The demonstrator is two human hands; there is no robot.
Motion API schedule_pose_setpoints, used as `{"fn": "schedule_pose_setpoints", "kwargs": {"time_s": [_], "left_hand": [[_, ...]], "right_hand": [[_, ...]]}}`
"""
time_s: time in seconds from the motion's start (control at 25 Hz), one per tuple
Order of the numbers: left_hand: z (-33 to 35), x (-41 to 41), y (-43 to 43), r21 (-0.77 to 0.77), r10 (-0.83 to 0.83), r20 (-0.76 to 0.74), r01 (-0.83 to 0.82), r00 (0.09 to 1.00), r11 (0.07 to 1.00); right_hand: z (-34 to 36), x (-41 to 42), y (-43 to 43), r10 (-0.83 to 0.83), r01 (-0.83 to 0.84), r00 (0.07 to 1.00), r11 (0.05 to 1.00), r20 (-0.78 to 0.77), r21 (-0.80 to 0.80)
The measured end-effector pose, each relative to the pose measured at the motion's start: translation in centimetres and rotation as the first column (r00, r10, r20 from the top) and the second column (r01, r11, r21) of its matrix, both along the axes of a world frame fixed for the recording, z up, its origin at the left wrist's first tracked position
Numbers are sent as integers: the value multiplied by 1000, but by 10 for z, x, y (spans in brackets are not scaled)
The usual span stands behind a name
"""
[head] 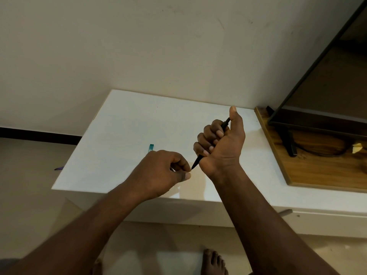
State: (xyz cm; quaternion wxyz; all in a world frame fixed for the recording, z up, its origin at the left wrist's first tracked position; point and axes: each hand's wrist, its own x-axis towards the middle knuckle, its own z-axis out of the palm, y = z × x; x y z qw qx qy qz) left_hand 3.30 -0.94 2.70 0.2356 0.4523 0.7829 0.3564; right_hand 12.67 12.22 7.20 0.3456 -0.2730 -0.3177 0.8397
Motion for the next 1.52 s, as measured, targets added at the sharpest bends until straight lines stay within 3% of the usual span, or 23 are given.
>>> {"fn": "schedule_pose_setpoints", "kwargs": {"time_s": [1.52], "left_hand": [[2, 0, -1, 6, 13, 10, -13, 1000, 1000]], "right_hand": [[1, 1, 2, 6, -6, 999, 1000, -34, -1]]}}
